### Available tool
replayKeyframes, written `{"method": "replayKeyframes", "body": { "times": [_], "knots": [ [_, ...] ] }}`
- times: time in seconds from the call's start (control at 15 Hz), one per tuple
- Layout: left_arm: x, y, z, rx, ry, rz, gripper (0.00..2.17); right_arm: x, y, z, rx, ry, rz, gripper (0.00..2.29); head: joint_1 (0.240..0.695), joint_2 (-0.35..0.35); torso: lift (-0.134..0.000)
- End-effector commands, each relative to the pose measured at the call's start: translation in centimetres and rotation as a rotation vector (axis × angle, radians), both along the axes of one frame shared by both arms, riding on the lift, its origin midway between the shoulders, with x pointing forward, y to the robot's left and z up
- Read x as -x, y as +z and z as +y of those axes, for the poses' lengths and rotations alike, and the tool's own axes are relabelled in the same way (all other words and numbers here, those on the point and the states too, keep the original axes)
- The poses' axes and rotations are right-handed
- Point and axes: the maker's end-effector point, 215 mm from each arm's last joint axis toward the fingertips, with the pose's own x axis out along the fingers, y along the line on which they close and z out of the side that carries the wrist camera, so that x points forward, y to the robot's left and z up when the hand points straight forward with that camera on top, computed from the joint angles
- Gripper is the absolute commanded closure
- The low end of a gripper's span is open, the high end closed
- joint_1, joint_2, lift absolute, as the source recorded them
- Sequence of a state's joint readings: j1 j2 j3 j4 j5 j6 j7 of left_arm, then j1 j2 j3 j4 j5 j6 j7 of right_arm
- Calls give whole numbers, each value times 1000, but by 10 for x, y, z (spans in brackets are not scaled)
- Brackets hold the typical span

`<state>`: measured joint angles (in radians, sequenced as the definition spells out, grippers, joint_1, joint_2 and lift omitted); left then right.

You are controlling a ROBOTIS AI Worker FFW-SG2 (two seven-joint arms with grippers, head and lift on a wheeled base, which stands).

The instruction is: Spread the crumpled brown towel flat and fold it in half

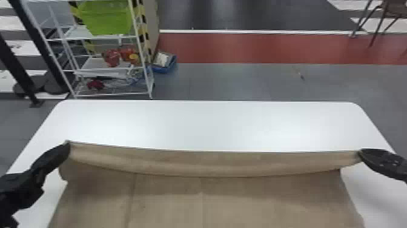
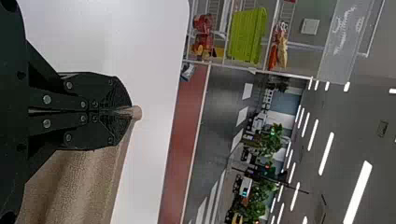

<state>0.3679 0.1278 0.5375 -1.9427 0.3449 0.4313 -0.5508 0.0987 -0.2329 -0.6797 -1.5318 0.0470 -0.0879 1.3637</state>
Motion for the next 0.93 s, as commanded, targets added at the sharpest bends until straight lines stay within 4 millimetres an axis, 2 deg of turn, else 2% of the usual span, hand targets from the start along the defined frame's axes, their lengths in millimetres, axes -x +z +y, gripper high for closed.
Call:
{"method": "replayKeyframes", "body": {
  "times": [0.0,0.07,0.47,0.67,0.87],
  "knots": [
    [16,4,1,38,1,-17,1197,12,1,-8,-27,-17,-13,1301,695,2,-122],
    [22,4,-2,50,-8,-26,1190,15,0,-9,-32,-18,-15,1301,695,-1,-122],
    [62,-25,-11,69,-11,31,1112,44,-15,-3,-18,5,-24,1301,695,-23,-122],
    [74,-22,-5,73,7,28,1112,53,-12,-4,-42,2,-36,1301,695,-20,-122],
    [84,-30,-1,81,16,47,1112,66,-16,-8,-36,1,-36,1301,695,-17,-122]
  ]
}}
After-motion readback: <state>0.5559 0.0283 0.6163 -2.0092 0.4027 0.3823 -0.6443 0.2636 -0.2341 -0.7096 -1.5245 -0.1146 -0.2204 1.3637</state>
